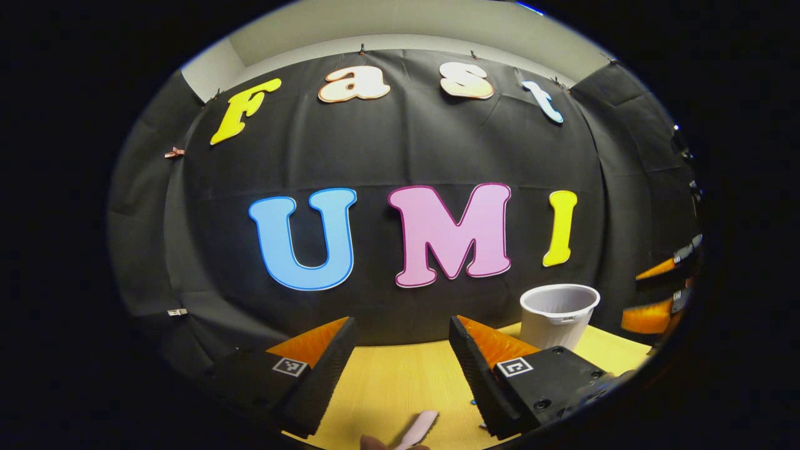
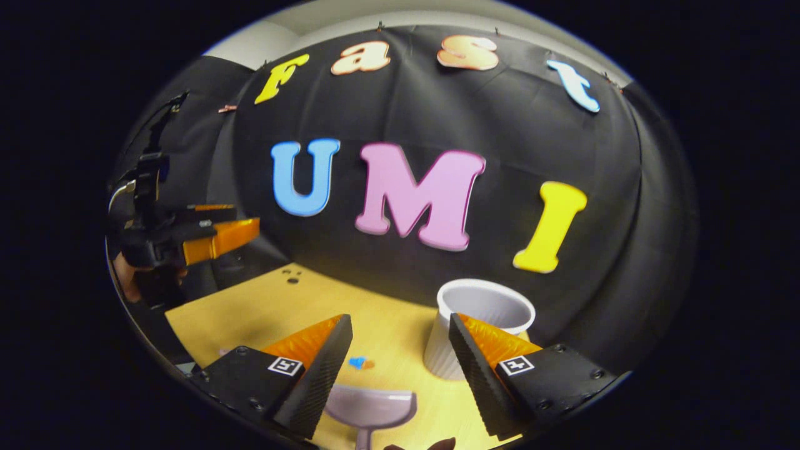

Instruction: Pick up the small broom and dustpan from the desktop, sweep the trash into the dustpan with the broom, and then empty the trash into the garbage bin.

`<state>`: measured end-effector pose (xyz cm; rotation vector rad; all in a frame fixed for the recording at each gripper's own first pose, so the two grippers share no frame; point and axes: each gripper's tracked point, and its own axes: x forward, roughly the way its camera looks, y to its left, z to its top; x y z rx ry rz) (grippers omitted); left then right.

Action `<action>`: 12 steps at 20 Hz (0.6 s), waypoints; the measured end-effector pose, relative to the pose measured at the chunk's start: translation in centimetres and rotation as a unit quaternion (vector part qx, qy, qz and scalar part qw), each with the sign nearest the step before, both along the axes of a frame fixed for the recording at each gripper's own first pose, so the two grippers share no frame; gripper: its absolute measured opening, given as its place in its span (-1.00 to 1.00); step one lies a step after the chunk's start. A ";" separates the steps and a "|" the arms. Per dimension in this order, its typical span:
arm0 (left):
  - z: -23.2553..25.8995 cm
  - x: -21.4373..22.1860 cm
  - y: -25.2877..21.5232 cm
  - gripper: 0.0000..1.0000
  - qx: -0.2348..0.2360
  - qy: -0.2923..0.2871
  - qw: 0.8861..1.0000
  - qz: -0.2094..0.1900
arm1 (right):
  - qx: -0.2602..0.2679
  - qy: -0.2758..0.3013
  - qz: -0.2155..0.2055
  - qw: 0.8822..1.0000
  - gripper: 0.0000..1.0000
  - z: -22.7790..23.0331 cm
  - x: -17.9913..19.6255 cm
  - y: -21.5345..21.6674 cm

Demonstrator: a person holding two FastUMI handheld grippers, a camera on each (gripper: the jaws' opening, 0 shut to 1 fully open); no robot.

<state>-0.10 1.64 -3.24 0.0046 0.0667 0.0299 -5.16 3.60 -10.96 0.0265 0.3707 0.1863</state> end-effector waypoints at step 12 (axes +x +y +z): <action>-3.0 -1.3 3.0 0.88 0.005 0.027 0.999 0.023 | -0.031 0.321 0.034 0.946 0.76 -23.2 -11.4 3.1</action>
